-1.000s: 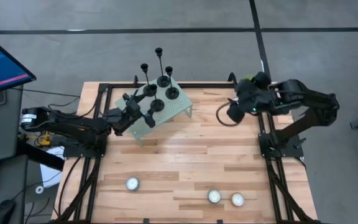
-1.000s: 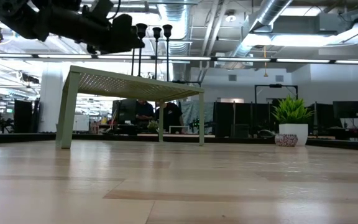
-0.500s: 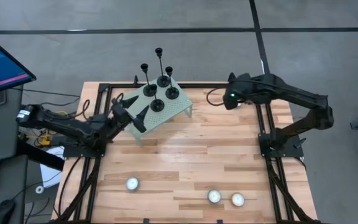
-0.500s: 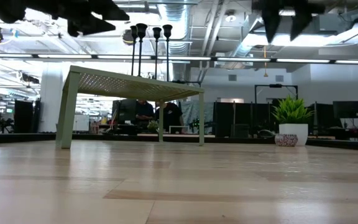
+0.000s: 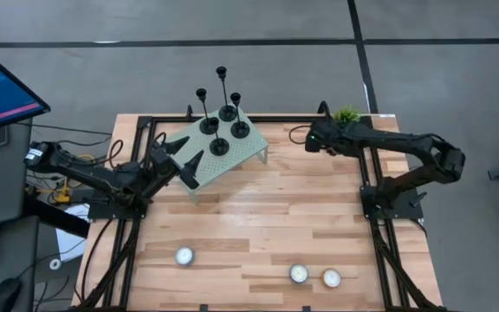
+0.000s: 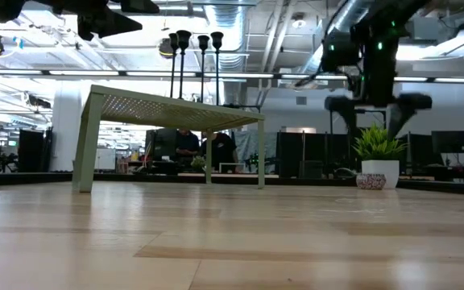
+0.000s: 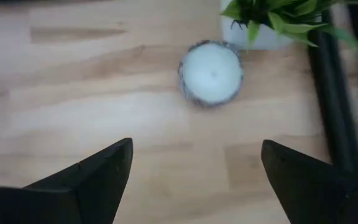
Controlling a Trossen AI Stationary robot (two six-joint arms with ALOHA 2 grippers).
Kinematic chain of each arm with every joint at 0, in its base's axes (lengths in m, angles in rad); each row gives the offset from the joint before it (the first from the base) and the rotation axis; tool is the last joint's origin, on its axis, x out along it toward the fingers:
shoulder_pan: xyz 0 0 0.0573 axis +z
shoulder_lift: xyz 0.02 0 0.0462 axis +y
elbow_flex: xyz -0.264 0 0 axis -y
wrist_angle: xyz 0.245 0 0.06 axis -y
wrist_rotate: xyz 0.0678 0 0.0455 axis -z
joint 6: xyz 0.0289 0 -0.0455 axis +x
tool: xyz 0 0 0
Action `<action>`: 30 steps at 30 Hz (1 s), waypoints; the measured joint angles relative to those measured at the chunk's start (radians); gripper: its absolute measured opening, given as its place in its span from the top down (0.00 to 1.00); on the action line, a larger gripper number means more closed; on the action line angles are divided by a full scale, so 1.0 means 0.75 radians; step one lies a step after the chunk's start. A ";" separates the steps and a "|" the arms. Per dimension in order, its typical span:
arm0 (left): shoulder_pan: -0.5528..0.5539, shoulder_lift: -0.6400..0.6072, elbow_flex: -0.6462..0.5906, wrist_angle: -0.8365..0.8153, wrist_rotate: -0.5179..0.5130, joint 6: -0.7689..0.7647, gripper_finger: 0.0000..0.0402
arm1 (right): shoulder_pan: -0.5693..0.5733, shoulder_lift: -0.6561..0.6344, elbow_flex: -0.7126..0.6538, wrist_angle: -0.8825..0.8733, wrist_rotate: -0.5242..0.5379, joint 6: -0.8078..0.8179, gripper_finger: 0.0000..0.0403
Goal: Pick & Place candle stick holders
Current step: Put the red patterned scented candle on the shelf
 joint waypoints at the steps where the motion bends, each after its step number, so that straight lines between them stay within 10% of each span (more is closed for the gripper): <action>1: 0.000 -0.003 0.000 0.000 0.000 0.000 0.21 | -0.022 0.000 -0.033 0.040 0.001 0.020 0.15; 30: 0.001 -0.080 0.000 0.001 0.000 0.081 0.21 | -0.200 0.356 -0.154 0.448 0.100 0.011 0.15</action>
